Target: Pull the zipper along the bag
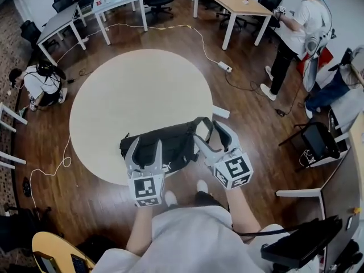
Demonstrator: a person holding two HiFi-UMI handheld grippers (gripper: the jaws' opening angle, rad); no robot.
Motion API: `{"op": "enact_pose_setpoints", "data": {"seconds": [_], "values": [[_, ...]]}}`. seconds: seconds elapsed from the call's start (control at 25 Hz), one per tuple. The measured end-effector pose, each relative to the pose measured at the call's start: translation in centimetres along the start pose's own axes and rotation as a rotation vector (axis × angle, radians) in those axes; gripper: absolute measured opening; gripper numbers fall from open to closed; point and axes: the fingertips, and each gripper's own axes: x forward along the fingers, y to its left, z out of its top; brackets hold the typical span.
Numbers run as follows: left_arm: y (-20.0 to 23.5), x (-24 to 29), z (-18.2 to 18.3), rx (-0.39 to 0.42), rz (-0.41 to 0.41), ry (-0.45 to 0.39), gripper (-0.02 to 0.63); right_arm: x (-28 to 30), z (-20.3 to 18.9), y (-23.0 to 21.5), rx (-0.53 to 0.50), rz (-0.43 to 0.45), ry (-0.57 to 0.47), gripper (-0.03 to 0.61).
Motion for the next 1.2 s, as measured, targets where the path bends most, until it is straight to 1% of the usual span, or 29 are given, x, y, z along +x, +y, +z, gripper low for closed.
{"op": "enact_pose_setpoints", "data": {"seconds": [0.16,0.32,0.4,0.48,0.68,1.0,1.2], "values": [[-2.2,3.3,-1.9,-0.041,-0.058,0.09,0.224,-1.7,-0.3,-3.9,0.087,-0.015,0.002,0.291],[-5.3,6.9,-4.1,-0.038,-0.114,0.149,0.224,-2.6,-4.3,-8.8,0.136,-0.068,0.068,0.291],[-6.4,8.1,-5.3,-0.02,-0.14,0.184,0.225,-2.8,-6.2,-10.5,0.159,-0.096,0.107,0.291],[-7.4,9.0,-6.6,0.0,-0.159,0.223,0.224,-2.7,-7.8,-11.7,0.167,-0.105,0.147,0.291],[-9.3,10.7,-10.1,0.076,-0.18,0.31,0.224,-1.3,-10.7,-12.8,0.175,-0.065,0.216,0.291],[-12.8,13.2,-14.8,0.138,-0.248,0.43,0.224,3.1,-15.9,-13.0,0.177,0.029,0.319,0.291],[-13.7,14.5,-18.2,0.164,-0.258,0.499,0.222,6.7,-19.8,-13.3,0.154,0.076,0.377,0.291]]}}
